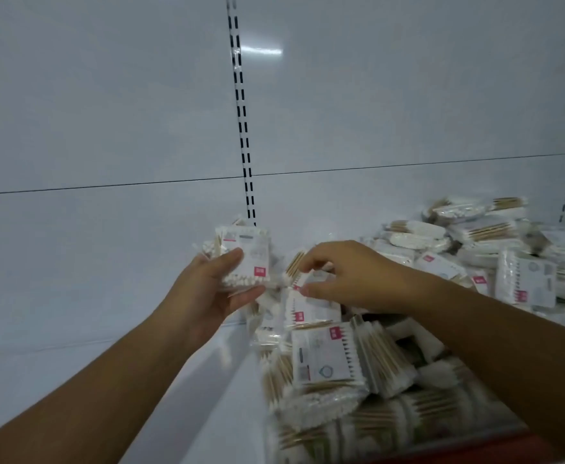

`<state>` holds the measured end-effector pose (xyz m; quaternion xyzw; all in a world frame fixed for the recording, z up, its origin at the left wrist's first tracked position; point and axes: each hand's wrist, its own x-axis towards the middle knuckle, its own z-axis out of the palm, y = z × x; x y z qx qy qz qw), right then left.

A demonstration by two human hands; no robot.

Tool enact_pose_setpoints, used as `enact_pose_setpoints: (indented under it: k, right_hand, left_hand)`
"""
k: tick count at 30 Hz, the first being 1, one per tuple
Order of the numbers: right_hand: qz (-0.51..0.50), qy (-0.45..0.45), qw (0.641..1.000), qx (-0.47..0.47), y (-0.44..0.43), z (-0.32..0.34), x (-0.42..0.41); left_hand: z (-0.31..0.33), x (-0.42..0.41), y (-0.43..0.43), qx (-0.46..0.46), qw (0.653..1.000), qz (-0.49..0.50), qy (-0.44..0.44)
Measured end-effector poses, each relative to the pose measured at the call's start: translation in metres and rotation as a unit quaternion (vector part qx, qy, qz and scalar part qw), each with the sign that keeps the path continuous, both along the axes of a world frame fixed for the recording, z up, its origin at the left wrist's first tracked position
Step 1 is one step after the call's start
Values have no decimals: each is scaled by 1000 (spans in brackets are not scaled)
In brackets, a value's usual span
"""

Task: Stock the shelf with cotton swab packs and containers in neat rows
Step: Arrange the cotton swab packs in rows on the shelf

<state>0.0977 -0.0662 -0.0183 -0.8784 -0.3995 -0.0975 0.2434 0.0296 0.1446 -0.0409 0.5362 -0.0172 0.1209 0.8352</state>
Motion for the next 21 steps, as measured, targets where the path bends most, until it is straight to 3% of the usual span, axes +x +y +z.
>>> enact_pose_setpoints:
  k: [2, 4, 9, 13, 17, 21]
  right_hand:
    - [-41, -11, 983, -177, 2, -4, 11]
    - [-56, -40, 964, -255, 10, -11, 17]
    - [-35, 16, 995, -89, 15, -10, 16]
    - [-14, 64, 995, 71, 40, 4, -4]
    - [93, 210, 942, 245, 125, 14, -64]
    - [191, 361, 870, 277, 249, -16, -141]
  left_hand:
    - [-7, -9, 14, -27, 999, 26, 26]
    - [-15, -19, 24, -51, 997, 31, 41]
    - [-27, -48, 48, -123, 991, 32, 30]
    - [-37, -81, 75, -118, 992, 35, -4]
    - [-42, -129, 117, -79, 993, 90, -18]
    - [-58, -196, 179, -37, 986, 166, 1]
